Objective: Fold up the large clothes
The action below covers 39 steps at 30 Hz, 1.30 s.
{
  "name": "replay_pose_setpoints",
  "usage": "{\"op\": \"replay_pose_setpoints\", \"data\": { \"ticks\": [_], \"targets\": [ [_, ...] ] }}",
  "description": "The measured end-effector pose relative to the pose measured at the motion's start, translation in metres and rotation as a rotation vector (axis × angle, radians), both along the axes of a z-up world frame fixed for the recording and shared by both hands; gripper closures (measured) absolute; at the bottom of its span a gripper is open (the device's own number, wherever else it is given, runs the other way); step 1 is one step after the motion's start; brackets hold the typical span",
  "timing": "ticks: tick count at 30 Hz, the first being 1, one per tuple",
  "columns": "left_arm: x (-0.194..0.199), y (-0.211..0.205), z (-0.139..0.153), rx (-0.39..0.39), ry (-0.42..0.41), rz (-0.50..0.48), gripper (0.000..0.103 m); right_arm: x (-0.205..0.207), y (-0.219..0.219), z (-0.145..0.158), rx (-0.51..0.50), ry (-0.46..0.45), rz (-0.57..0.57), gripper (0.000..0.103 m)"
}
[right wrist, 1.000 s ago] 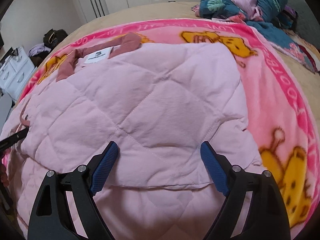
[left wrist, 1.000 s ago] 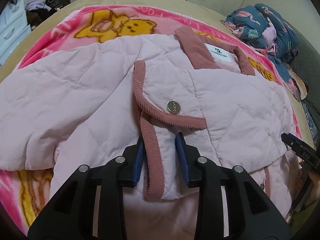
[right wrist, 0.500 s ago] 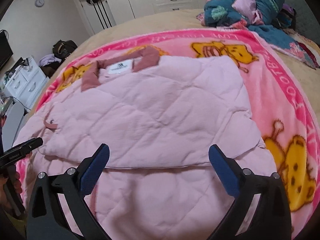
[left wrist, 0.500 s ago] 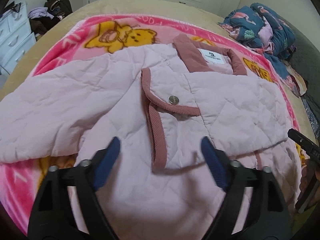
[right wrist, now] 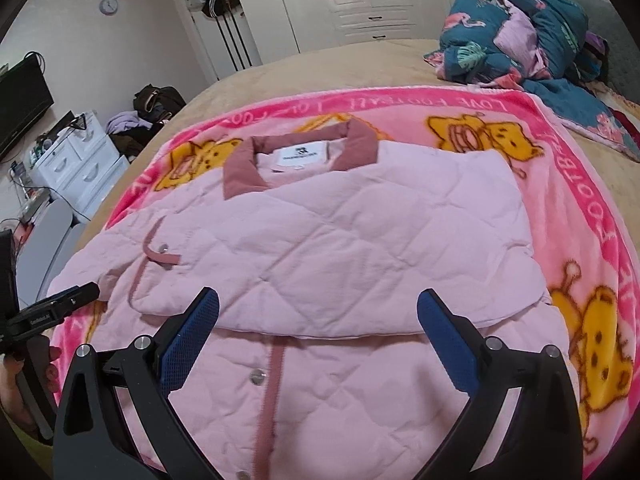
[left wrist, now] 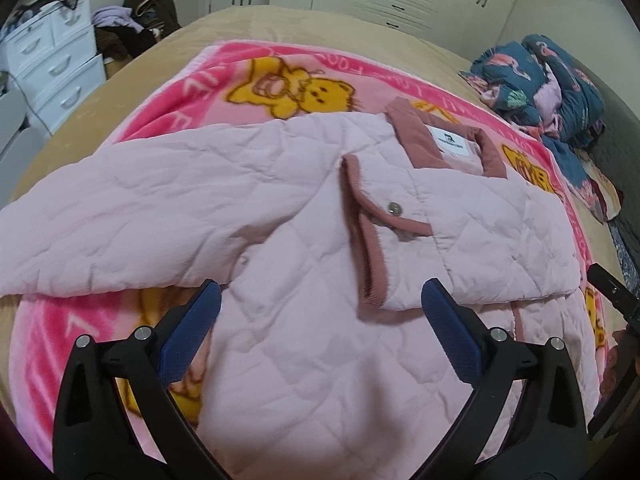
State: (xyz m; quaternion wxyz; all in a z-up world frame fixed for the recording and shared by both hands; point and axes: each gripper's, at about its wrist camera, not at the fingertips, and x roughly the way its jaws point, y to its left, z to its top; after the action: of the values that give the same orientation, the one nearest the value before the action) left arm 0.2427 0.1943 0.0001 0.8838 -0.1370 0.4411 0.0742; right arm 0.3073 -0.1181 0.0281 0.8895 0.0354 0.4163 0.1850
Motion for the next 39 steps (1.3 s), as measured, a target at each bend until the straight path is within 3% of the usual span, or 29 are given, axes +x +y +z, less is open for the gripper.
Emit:
{"op": "replay_pose_setpoints", "data": {
  "ticks": [18,39],
  "targets": [
    [-0.039,0.053,0.01,-0.016,-0.034,0.146,0.009,-0.018,0.062,0.021,0.004,-0.037,0.094,0.004],
    [-0.082,0.123,0.007,0.038,-0.06,0.325,0.009,-0.036,0.162,0.029,-0.012,-0.053,0.263,0.004]
  ]
}}
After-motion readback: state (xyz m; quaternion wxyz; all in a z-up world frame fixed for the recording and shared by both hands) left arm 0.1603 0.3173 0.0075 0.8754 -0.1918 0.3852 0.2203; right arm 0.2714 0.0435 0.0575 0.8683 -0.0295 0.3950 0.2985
